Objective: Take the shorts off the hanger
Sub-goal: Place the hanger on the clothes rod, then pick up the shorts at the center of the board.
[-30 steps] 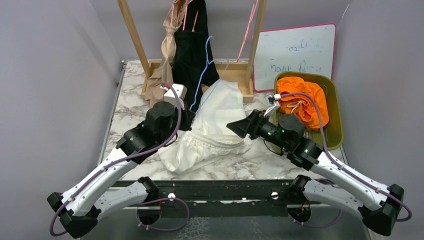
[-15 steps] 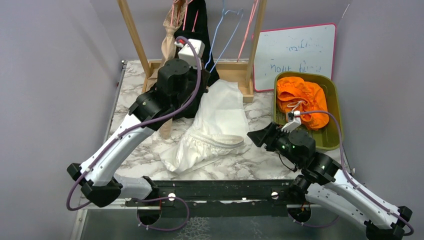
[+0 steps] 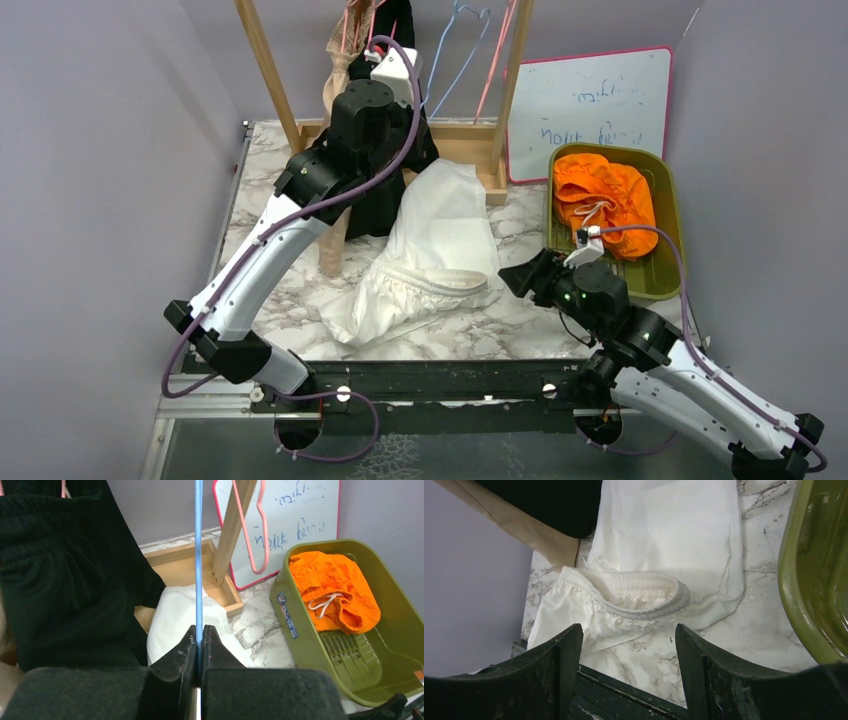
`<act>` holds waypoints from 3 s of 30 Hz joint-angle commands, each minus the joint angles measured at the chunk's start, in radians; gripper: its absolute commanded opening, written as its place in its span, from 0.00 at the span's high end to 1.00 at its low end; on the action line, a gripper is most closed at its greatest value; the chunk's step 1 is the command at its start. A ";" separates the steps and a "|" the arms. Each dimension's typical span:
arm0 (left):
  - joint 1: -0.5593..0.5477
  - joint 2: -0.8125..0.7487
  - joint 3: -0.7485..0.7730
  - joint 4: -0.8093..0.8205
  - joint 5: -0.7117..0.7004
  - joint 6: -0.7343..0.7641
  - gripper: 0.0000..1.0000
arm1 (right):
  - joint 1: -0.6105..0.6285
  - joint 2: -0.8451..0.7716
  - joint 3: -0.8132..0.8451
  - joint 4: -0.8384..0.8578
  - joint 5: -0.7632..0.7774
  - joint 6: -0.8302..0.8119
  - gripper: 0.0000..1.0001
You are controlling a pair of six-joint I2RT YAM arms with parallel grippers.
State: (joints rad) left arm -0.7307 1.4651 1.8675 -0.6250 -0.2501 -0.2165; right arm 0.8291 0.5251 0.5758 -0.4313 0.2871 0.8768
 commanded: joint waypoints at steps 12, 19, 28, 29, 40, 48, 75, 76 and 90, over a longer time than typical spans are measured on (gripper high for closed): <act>0.079 0.147 0.207 0.008 0.147 -0.001 1.00 | -0.004 0.010 -0.021 -0.018 0.012 0.023 0.29; 0.092 0.204 0.219 0.007 0.154 -0.018 1.00 | -0.004 0.017 -0.025 -0.020 0.002 0.025 0.29; 0.096 0.203 0.125 0.022 0.198 -0.033 0.95 | -0.004 0.019 -0.031 -0.017 0.001 0.024 0.29; 0.096 0.196 0.112 0.031 0.192 -0.035 0.95 | -0.004 0.021 -0.031 -0.016 0.000 0.025 0.29; 0.095 0.038 -0.102 0.108 0.220 0.013 0.52 | -0.004 0.055 -0.036 0.023 -0.028 0.017 0.29; 0.097 -0.211 -0.423 0.201 0.224 0.009 0.26 | -0.004 0.129 -0.050 0.118 -0.125 -0.027 0.27; 0.100 -0.859 -1.194 0.204 -0.181 -0.062 0.01 | 0.009 0.945 0.224 0.644 -0.722 -1.165 0.00; 0.099 -0.860 -1.194 0.201 -0.188 -0.064 0.01 | 0.010 0.982 0.254 0.621 -0.739 -1.178 0.00; 0.100 -0.841 -1.189 0.185 -0.210 -0.053 0.01 | 0.093 1.338 0.242 0.654 -0.484 -1.038 0.00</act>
State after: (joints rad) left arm -0.6350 0.6212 0.6655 -0.4355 -0.4290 -0.2661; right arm 0.8612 1.8080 0.8898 0.2169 -0.3370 -0.2050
